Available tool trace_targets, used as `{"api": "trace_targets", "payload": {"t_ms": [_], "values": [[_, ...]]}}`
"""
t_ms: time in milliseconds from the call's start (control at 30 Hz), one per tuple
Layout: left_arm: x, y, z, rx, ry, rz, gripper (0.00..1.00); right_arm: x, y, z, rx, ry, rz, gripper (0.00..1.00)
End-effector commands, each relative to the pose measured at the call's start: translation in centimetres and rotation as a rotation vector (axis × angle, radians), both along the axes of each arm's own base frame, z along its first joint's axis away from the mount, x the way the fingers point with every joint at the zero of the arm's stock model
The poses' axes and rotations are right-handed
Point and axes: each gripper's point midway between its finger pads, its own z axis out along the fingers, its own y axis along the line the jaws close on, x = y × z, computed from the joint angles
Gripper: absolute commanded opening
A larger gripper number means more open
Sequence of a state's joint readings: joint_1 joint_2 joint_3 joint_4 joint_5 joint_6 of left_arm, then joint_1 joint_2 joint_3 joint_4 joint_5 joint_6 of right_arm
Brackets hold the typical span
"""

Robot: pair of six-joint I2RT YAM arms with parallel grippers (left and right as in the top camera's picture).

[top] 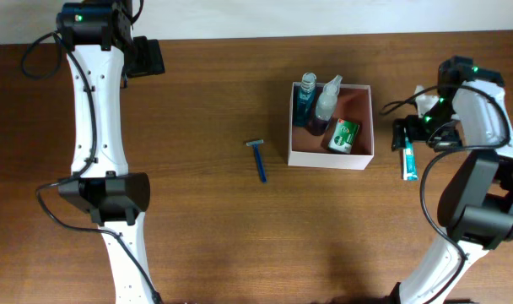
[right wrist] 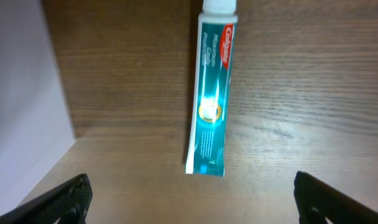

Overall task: Pack container
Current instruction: 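Open the right gripper and move it over the Colgate toothpaste tube, then lower and close the right gripper on the toothpaste tube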

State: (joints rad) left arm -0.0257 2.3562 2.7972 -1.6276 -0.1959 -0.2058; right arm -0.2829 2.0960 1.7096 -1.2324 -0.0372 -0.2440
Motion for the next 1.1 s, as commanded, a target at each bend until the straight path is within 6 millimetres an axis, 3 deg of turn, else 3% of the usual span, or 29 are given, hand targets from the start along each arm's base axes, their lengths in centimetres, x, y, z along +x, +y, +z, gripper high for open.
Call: {"api": "trace_targets", "payload": {"t_ms": [0,267,533,700,1067], "values": [[-0.2,0.4,0.7,0.006,-0.015,0.017,0.99,-0.3,-0.4,-2.0,-0.008,0.038,-0.006,0.99],[-0.2,0.4,0.7,0.006,-0.015,0.018,0.99,0.5,-0.5,-5.1,0.005,0.051,-0.016,1.0],[-0.2,0.4,0.7,0.006,-0.015,0.017,0.99,1.4,-0.7,-6.4,0.0,0.034,-0.017,0.88],[-0.2,0.4,0.7,0.006,-0.015,0.017,0.99,1.6,-0.8,-7.0,-0.001,0.03,-0.017,0.68],[-0.2,0.4,0.7,0.006,-0.015,0.018,0.99,2.1,-1.0,-7.3,-0.006,0.014,-0.017,0.37]]}}
